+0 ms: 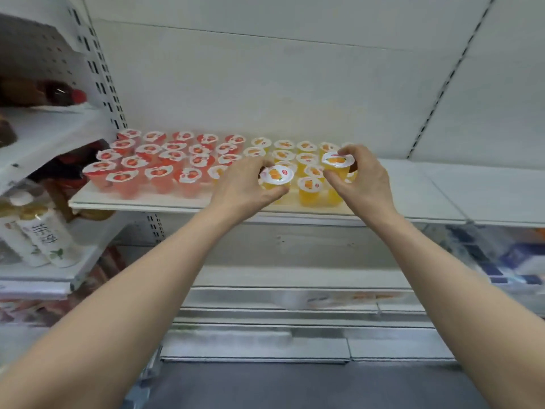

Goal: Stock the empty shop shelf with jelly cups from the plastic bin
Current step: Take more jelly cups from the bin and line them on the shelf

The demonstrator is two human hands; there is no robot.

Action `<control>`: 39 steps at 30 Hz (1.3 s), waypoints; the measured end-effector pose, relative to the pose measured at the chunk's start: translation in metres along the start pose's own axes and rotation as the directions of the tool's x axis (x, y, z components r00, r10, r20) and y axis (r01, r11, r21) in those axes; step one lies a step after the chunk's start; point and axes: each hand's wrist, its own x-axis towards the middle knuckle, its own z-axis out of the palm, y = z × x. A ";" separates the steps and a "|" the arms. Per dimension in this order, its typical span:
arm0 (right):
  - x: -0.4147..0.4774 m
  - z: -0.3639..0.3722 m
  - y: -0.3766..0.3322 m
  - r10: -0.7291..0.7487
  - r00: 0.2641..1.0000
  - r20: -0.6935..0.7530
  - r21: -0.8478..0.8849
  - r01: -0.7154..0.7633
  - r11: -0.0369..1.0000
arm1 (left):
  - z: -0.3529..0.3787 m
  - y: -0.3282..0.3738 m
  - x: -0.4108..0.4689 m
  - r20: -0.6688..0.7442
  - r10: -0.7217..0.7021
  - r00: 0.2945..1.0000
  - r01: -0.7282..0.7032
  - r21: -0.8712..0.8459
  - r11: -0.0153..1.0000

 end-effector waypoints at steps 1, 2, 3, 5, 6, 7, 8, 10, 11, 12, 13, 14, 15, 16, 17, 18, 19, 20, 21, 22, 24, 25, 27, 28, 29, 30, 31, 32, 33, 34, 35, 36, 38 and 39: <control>0.008 -0.006 0.014 0.003 1.000 0.007 -0.005 -0.003 1.000 | 0.010 0.010 0.011 -0.002 0.004 1.000 -0.004 0.008 1.000; 0.016 -0.012 0.027 0.005 1.000 0.012 -0.007 -0.005 1.000 | 0.021 0.020 0.023 -0.003 0.003 1.000 -0.003 0.017 1.000; 0.024 -0.017 0.040 0.007 1.000 0.012 -0.007 -0.007 1.000 | 0.030 0.029 0.034 -0.008 0.003 1.000 -0.002 0.021 1.000; 0.041 -0.030 0.065 0.011 1.000 0.000 -0.003 -0.011 1.000 | 0.049 0.046 0.056 -0.021 0.000 1.000 0.001 0.016 1.000; 0.050 -0.036 0.078 0.016 1.000 -0.005 -0.005 -0.016 1.000 | 0.057 0.053 0.066 -0.027 -0.005 1.000 0.006 0.017 1.000; 0.059 -0.042 0.091 0.026 1.000 -0.011 -0.009 -0.027 1.000 | 0.065 0.060 0.075 -0.033 -0.010 0.999 0.011 0.022 1.000; 0.069 -0.048 0.104 0.046 0.999 -0.016 -0.011 -0.047 0.999 | 0.072 0.067 0.084 -0.040 -0.014 0.999 0.015 0.026 1.000; 0.089 -0.058 0.131 0.112 0.994 -0.014 -0.008 -0.112 0.994 | 0.086 0.077 0.101 -0.054 -0.028 0.998 0.029 0.023 0.999; 0.098 -0.061 0.145 0.152 0.988 0.000 -0.011 -0.152 0.988 | 0.092 0.082 0.109 -0.057 -0.036 0.998 0.037 0.022 0.999; 0.106 -0.063 0.158 0.187 0.982 0.022 -0.020 -0.187 0.982 | 0.098 0.085 0.116 -0.055 -0.047 0.997 0.049 0.022 0.999; 0.113 -0.062 0.170 0.212 0.976 0.048 -0.031 -0.210 0.977 | 0.104 0.088 0.123 -0.050 -0.059 0.997 0.060 0.019 0.998; 0.119 -0.060 0.182 0.223 0.972 0.074 -0.040 -0.220 0.975 | 0.109 0.091 0.129 -0.043 -0.073 0.996 0.074 0.017 0.997; 0.123 -0.056 0.192 0.226 0.969 0.099 -0.045 -0.222 0.974 | 0.114 0.092 0.135 -0.040 -0.084 0.996 0.085 0.023 0.996; 0.126 -0.051 0.200 0.225 0.967 0.123 -0.052 -0.220 0.974 | 0.118 0.094 0.140 -0.039 -0.092 0.995 0.093 0.036 0.995; 0.129 -0.046 0.207 0.224 0.964 0.146 -0.059 -0.217 0.974 | 0.121 0.094 0.145 -0.040 -0.097 0.994 0.099 0.049 0.994; 0.131 -0.040 0.213 0.227 0.960 0.165 -0.064 -0.219 0.974 | 0.125 0.094 0.150 -0.038 -0.102 0.994 0.104 0.056 0.993; 0.134 -0.033 0.217 0.228 0.956 0.182 -0.063 -0.220 0.973 | 0.128 0.093 0.153 -0.034 -0.106 0.994 0.108 0.060 0.992; 0.136 -0.027 0.220 0.225 0.954 0.196 -0.060 -0.218 0.974 | 0.130 0.092 0.157 -0.030 -0.108 0.994 0.110 0.065 0.992; 0.139 -0.021 0.223 0.219 0.953 0.211 -0.059 -0.211 0.976 | 0.132 0.091 0.160 -0.028 -0.106 0.994 0.108 0.073 0.991; 0.141 -0.015 0.226 0.213 0.950 0.227 -0.061 -0.204 0.977 | 0.134 0.090 0.163 -0.028 -0.103 0.994 0.105 0.081 0.991; 0.145 -0.005 0.231 0.203 0.946 0.255 -0.064 -0.193 0.979 | 0.136 0.088 0.168 -0.034 -0.096 0.995 0.099 0.092 0.991; 0.148 -0.002 0.234 0.198 0.945 0.261 -0.064 -0.188 0.980 | 0.137 0.088 0.170 -0.037 -0.091 0.995 0.094 0.095 0.991; 0.154 0.004 0.240 0.193 0.948 0.252 -0.065 -0.182 0.981 | 0.138 0.088 0.173 -0.034 -0.081 0.996 0.084 0.100 0.991; 0.157 0.006 0.242 0.193 0.950 0.244 -0.063 -0.184 0.981 | 0.138 0.089 0.175 -0.033 -0.077 0.996 0.080 0.102 0.992; 0.160 0.009 0.244 0.193 0.952 0.237 -0.062 -0.184 0.981 | 0.138 0.089 0.176 -0.034 -0.073 0.997 0.076 0.103 0.992; 0.163 0.011 0.246 0.194 0.952 0.235 -0.062 -0.185 0.981 | 0.139 0.090 0.178 -0.037 -0.068 0.997 0.072 0.105 0.992; 0.165 0.014 0.248 0.193 0.953 0.234 -0.062 -0.184 0.981 | 0.140 0.090 0.179 -0.041 -0.064 0.997 0.068 0.105 0.992; 0.167 0.016 0.249 0.191 0.953 0.235 -0.058 -0.183 0.981 | 0.141 0.090 0.181 -0.044 -0.060 0.997 0.065 0.100 0.993; 0.167 0.017 0.250 0.188 0.953 0.237 -0.053 -0.180 0.982 | 0.142 0.091 0.182 -0.045 -0.060 0.997 0.064 0.090 0.994; 0.167 0.017 0.250 0.180 0.954 0.240 -0.051 -0.173 0.984 | 0.144 0.092 0.184 -0.046 -0.058 0.997 0.061 0.080 0.995; 0.166 0.017 0.250 0.168 0.955 0.245 -0.054 -0.159 0.986 | 0.146 0.092 0.185 -0.046 -0.053 0.998 0.057 0.075 0.996; 0.166 0.016 0.251 0.152 0.956 0.251 -0.064 -0.141 0.988 | 0.149 0.093 0.187 -0.044 -0.045 0.998 0.048 0.074 0.996; 0.164 0.012 0.253 0.109 0.955 0.276 -0.088 -0.088 0.992 | 0.154 0.096 0.190 -0.033 -0.028 0.999 0.030 0.077 0.997; 0.164 0.009 0.254 0.081 0.952 0.294 -0.099 -0.053 0.994 | 0.157 0.098 0.193 -0.030 -0.020 0.999 0.022 0.075 0.997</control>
